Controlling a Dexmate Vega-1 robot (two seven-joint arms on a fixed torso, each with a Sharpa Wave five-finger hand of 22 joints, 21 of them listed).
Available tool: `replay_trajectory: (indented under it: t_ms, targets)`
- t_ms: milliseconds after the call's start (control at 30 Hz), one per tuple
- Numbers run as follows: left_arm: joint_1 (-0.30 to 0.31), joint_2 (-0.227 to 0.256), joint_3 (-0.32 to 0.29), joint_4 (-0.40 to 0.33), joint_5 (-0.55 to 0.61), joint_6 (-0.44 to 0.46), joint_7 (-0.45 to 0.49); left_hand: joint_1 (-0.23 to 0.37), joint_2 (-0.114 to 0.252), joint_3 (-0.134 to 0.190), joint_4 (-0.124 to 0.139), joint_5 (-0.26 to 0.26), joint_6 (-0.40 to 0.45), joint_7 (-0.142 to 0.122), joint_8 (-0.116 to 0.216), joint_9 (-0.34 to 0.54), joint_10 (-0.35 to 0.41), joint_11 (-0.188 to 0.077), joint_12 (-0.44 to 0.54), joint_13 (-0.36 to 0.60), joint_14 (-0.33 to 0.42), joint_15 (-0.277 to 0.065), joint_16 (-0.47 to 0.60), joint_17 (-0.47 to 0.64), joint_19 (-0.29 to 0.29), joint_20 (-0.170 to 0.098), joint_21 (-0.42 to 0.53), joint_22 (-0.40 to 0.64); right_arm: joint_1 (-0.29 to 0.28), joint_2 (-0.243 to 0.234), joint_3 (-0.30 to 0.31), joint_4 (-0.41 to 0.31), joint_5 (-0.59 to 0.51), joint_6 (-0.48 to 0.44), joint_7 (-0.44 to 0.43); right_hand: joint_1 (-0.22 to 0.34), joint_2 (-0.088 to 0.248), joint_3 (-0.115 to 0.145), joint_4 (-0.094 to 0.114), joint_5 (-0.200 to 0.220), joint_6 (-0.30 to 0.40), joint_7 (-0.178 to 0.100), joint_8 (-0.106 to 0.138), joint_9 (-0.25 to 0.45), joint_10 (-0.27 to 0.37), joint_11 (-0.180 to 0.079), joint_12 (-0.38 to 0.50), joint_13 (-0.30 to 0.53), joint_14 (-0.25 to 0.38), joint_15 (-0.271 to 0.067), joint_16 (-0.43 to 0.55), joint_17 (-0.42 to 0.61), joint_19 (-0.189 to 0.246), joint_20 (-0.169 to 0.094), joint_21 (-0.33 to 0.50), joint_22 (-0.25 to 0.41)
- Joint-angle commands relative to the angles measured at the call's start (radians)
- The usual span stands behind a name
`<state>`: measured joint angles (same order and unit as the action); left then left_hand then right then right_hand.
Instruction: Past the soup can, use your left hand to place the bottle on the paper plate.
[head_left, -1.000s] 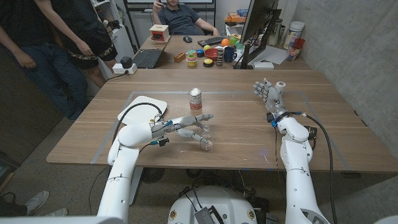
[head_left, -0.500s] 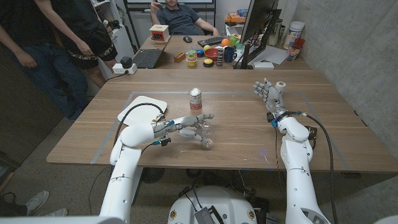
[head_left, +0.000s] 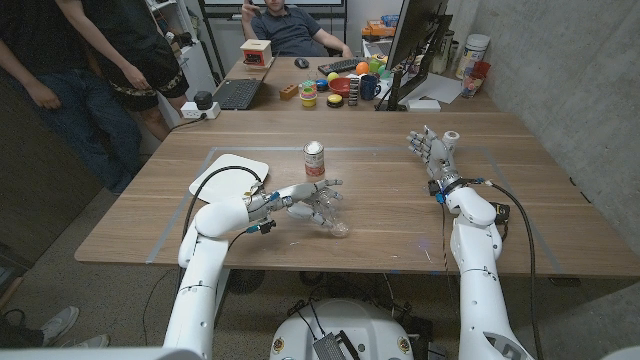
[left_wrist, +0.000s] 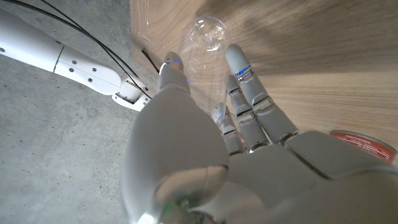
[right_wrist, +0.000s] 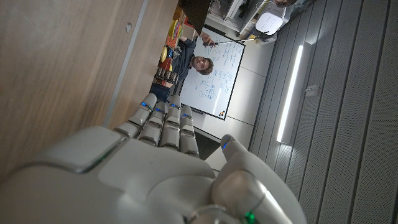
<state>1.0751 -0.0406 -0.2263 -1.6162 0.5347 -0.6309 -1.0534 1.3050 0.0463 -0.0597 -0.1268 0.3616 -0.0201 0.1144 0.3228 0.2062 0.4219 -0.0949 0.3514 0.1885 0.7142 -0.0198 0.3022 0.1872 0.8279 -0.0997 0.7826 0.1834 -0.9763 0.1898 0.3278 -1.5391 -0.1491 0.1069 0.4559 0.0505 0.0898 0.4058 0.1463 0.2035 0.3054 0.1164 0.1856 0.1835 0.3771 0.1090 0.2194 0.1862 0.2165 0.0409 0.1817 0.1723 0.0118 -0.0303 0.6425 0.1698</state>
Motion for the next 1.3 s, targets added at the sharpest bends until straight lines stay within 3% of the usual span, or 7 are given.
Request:
replay_trajectory:
  t_ms: [33,133,233,567,667,1000,1300]
  targets:
    - [0.008,-0.026,-0.023,0.008,-0.024,-0.021,0.043,0.04,0.041,0.007,0.015,-0.006,0.227,0.073,0.056,0.005,0.134,-0.008,0.008,-0.001,0.165,-0.216,-0.017,-0.001,0.023,-0.06,0.02,-0.003,0.003,-0.003,-0.001,0.003,-0.002,0.004,0.002,-0.008,0.011,-0.006,0.0,0.007,0.0,0.006,0.007,0.004,0.012,0.001,0.003,0.003,0.006,0.001,0.005,0.001,0.005,-0.035,-0.002,0.006]
    - [0.012,-0.028,-0.023,0.001,-0.022,-0.015,0.039,0.045,0.048,0.005,0.019,-0.012,0.354,0.044,0.075,0.004,0.195,-0.023,0.01,-0.002,0.2,-0.215,-0.034,-0.002,0.03,-0.054,0.027,-0.003,0.001,-0.003,0.0,0.001,-0.002,0.004,0.002,-0.008,0.011,-0.006,0.0,0.007,0.0,0.005,0.007,0.004,0.012,-0.001,0.003,0.003,0.007,0.001,0.005,0.001,0.005,-0.035,-0.003,0.006]
    - [0.015,-0.032,-0.027,-0.005,-0.032,-0.008,0.035,0.046,0.052,0.004,0.023,-0.015,0.421,0.023,0.085,0.005,0.22,-0.033,0.01,-0.002,0.214,-0.215,-0.041,-0.001,0.031,-0.053,0.03,-0.003,-0.002,-0.003,0.0,-0.003,-0.002,0.005,0.002,-0.008,0.012,-0.006,0.0,0.008,0.0,0.005,0.007,0.004,0.013,0.0,0.003,0.003,0.007,0.001,0.005,0.001,0.005,-0.035,-0.004,0.006]
    - [0.034,-0.05,-0.041,-0.042,-0.039,0.005,0.04,0.037,0.058,-0.005,0.034,-0.02,0.516,-0.021,0.088,0.005,0.292,-0.054,0.015,-0.003,0.25,-0.214,-0.052,0.0,0.029,-0.046,0.032,-0.004,-0.009,-0.005,0.0,-0.01,-0.001,0.005,0.007,-0.008,0.012,-0.007,-0.001,0.008,0.001,0.006,0.007,0.004,0.015,0.002,0.003,0.003,0.009,0.001,0.005,0.001,0.007,-0.035,-0.007,0.006]
    - [0.041,-0.051,-0.044,-0.066,-0.029,0.016,0.038,0.038,0.06,-0.006,0.035,-0.02,0.527,-0.022,0.085,0.005,0.298,-0.063,0.012,-0.003,0.258,-0.214,-0.053,0.0,0.029,-0.045,0.033,-0.004,-0.011,-0.007,-0.001,-0.007,0.001,0.009,0.011,-0.008,0.012,-0.007,-0.001,0.008,0.0,0.006,0.007,0.004,0.015,0.002,0.003,0.003,0.009,0.0,0.005,0.001,0.008,-0.035,-0.008,0.006]
    - [0.07,-0.057,-0.059,-0.143,-0.004,0.041,0.043,0.036,0.063,-0.007,0.038,-0.021,0.524,-0.016,0.076,0.005,0.298,-0.059,0.007,-0.004,0.263,-0.214,-0.057,-0.001,0.034,-0.043,0.036,-0.003,-0.01,-0.013,-0.004,0.0,0.007,0.019,0.023,-0.008,0.012,-0.008,-0.001,0.009,0.001,0.007,0.007,0.004,0.014,0.001,0.003,0.003,0.01,0.002,0.004,0.001,0.009,-0.035,-0.011,0.006]
    - [0.099,-0.079,-0.098,-0.19,0.005,0.032,0.099,0.035,0.064,-0.008,0.039,-0.022,0.527,-0.018,0.071,0.005,0.301,-0.059,0.004,-0.004,0.265,-0.214,-0.06,-0.001,0.035,-0.042,0.037,-0.003,-0.006,-0.019,-0.011,0.005,0.009,0.031,0.032,-0.008,0.012,-0.009,-0.002,0.009,0.001,0.007,0.007,0.004,0.015,0.001,0.003,0.003,0.011,0.001,0.004,0.001,0.012,-0.035,-0.014,0.006]
